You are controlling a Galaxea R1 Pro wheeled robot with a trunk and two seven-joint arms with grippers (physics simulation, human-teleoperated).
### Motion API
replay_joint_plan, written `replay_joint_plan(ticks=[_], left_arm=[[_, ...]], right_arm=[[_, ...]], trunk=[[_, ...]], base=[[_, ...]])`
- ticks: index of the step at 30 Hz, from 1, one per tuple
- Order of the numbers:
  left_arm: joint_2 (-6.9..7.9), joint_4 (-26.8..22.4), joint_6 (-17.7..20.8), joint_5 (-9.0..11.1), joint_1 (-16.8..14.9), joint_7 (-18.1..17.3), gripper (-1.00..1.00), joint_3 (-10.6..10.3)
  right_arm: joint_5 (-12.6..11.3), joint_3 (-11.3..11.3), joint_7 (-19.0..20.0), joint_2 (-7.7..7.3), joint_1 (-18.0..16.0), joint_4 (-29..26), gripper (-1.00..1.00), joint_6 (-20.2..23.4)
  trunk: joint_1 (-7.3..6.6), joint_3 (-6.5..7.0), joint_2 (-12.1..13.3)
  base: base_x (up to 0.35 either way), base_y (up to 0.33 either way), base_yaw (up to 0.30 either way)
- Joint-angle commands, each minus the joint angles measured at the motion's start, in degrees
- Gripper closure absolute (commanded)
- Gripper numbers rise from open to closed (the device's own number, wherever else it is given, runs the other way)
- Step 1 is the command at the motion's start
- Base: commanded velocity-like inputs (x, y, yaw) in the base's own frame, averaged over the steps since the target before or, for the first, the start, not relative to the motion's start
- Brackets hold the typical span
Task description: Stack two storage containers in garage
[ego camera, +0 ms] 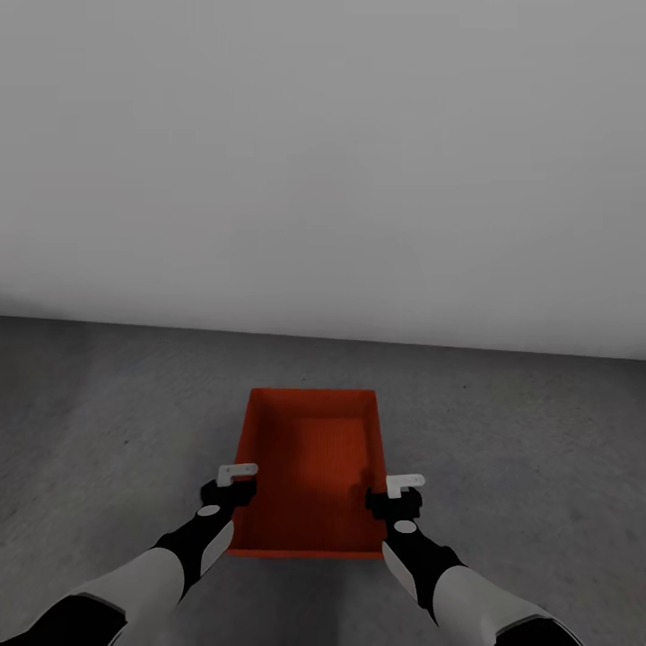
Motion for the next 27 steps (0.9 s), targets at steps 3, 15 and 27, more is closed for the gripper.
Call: replay_joint_plan(ticks=[3, 15, 27], left_arm=[[0.0, 0.0, -0.2, 0.5, 0.0, 1.3, -1.0, -0.5], [0.07, 0.0, -0.3, 0.5, 0.0, 2.6, -1.0, -0.5], [0.08, 0.0, -0.3, 0.5, 0.0, 2.6, -1.0, -0.5]], right_arm=[[-0.3, 0.4, -0.3, -0.01, 0.0, 0.1, -1.0, -0.2], [-0.3, 0.4, -0.3, -0.01, 0.0, 0.1, -1.0, -0.1], [-0.3, 0.4, -0.4, 0.08, 0.0, 0.1, -1.0, 0.0]], trunk=[[-0.67, 0.51, 1.2], [-3.31, 2.66, 6.0], [-5.94, 4.82, 10.8]], base=[[0.0, 0.0, 0.0], [0.0, 0.0, 0.0], [0.0, 0.0, 0.0]])
